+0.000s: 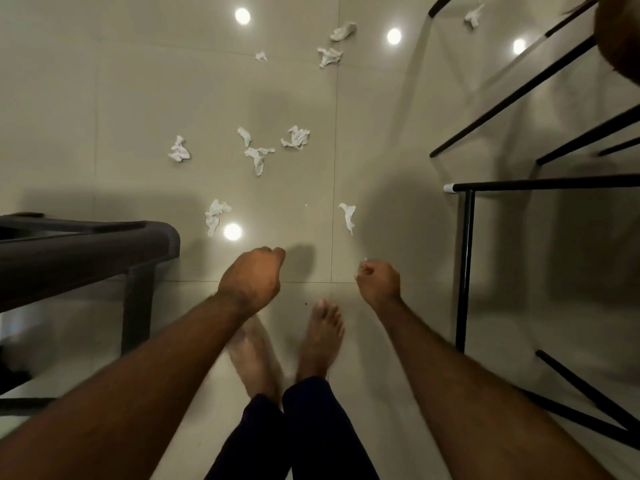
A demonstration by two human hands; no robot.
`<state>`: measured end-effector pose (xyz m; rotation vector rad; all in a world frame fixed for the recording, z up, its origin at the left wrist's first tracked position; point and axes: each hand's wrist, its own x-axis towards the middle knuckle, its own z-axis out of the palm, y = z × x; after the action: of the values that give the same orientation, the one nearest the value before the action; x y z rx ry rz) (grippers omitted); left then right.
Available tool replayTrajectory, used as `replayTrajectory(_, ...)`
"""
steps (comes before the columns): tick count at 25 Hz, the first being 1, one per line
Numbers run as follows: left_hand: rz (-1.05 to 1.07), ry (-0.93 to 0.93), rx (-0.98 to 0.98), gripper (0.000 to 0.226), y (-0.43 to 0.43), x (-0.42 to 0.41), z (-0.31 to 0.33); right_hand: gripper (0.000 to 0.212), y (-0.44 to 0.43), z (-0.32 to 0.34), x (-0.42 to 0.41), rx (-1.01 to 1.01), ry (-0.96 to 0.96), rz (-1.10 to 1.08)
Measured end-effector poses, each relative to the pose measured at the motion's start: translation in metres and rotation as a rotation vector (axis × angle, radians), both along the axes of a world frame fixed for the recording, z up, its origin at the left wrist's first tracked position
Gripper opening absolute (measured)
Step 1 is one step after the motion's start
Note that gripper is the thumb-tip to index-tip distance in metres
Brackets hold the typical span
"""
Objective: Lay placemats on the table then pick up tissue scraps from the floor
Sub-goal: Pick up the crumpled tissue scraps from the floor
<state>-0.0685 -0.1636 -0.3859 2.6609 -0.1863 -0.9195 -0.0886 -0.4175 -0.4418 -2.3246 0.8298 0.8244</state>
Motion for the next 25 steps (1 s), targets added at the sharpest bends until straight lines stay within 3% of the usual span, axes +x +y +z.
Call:
replayTrajectory(7,-0.052,-0.003,0.022,0.032,0.015,0.032,-0.061,0.019,-0.018,-0.065,0.018,-0.161,-0.053,0.009)
replayTrajectory(12,-0.001,-0.078,-0.034,0.029,0.009,0.041,-0.097,0.048,-0.014,-0.102,0.015,-0.22,-0.008,0.081)
replayTrajectory(18,0.014,-0.053,-0.065,0.025,0.005,0.028,-0.118,0.031,-0.004,-0.132,0.017,-0.209,-0.079,0.376)
replayTrajectory(21,0.077,-0.038,-0.058,0.026,0.008,0.032,-0.122,0.024,-0.004,-0.132,0.026,-0.219,-0.171,0.331)
replayTrajectory(25,0.236,-0.039,-0.04,0.029,0.02,0.04,-0.122,0.033,0.004,-0.128,0.066,-0.19,-0.347,0.293)
